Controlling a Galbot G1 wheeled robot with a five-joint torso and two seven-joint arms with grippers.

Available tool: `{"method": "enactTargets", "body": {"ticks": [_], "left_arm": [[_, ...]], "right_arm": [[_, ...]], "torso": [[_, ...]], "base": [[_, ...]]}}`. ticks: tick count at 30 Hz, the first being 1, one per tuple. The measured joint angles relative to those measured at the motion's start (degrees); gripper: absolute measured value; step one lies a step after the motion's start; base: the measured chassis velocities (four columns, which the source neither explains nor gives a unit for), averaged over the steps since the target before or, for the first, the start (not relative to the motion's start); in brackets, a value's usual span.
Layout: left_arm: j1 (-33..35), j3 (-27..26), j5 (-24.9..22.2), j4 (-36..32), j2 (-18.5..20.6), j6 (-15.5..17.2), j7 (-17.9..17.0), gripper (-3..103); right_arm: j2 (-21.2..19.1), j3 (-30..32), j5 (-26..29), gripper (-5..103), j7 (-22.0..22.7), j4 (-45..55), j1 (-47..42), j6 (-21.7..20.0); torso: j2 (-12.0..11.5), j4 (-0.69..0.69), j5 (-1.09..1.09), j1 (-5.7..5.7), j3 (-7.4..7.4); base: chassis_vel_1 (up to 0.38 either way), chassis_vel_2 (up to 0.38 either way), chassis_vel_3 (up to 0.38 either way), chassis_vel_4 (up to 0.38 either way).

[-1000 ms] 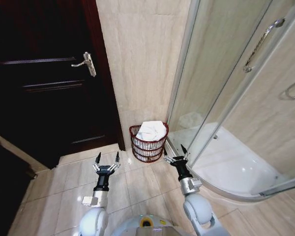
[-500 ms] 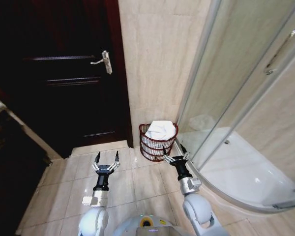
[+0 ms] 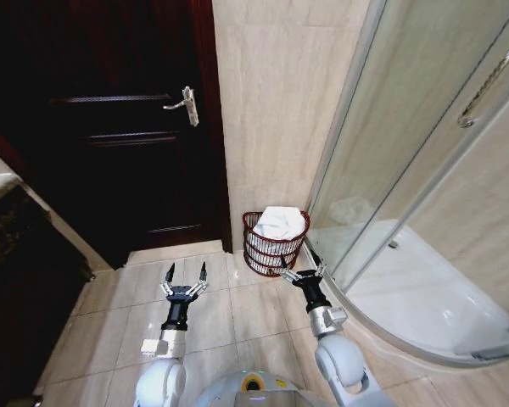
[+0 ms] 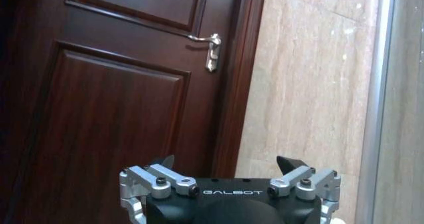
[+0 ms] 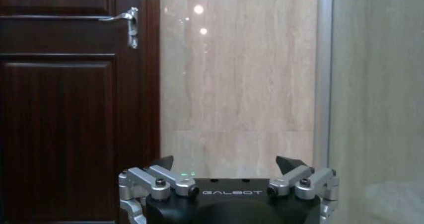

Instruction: Discard the used towel into the hamper.

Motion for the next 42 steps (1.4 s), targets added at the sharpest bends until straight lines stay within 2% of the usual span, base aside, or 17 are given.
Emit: {"method": "enactTargets", "body": {"ticks": [13, 21, 32, 42], "left_arm": [[-0.21, -0.51, 1.11, 0.41, 0.09, -1.17, 0.24, 100], [-0.52, -0.92, 1.93, 0.41, -0.33, -0.97, 0.14, 100], [-0.68, -0.85, 2.67, 0.25, -0.12, -0.24, 0.26, 100], [-0.87, -0.61, 3.04, 0.51, -0.17, -0.18, 0.10, 100]], "right_arm": [[0.29, -0.25, -0.17, 100, -0.09, -0.02, -0.01, 0.29], [0.49, -0.23, -0.66, 100, -0.15, -0.26, -0.03, 1.24], [0.12, 0.22, -0.50, 100, 0.69, -0.54, -0.64, 3.11], [-0.27, 0.46, -0.94, 100, 0.64, 0.06, -1.09, 2.89]], "torso": [[0.01, 0.01, 0.00, 0.00, 0.00], [0.73, 0.02, 0.00, 0.44, 0.31], [3.28, 0.02, 0.00, 1.57, 1.71], [5.83, 0.03, 0.00, 2.70, 3.12]], "base": [[0.083, 0.042, 0.048, 0.075], [0.057, 0.043, 0.041, 0.056], [0.000, 0.000, 0.000, 0.000], [0.000, 0.000, 0.000, 0.000]]}}
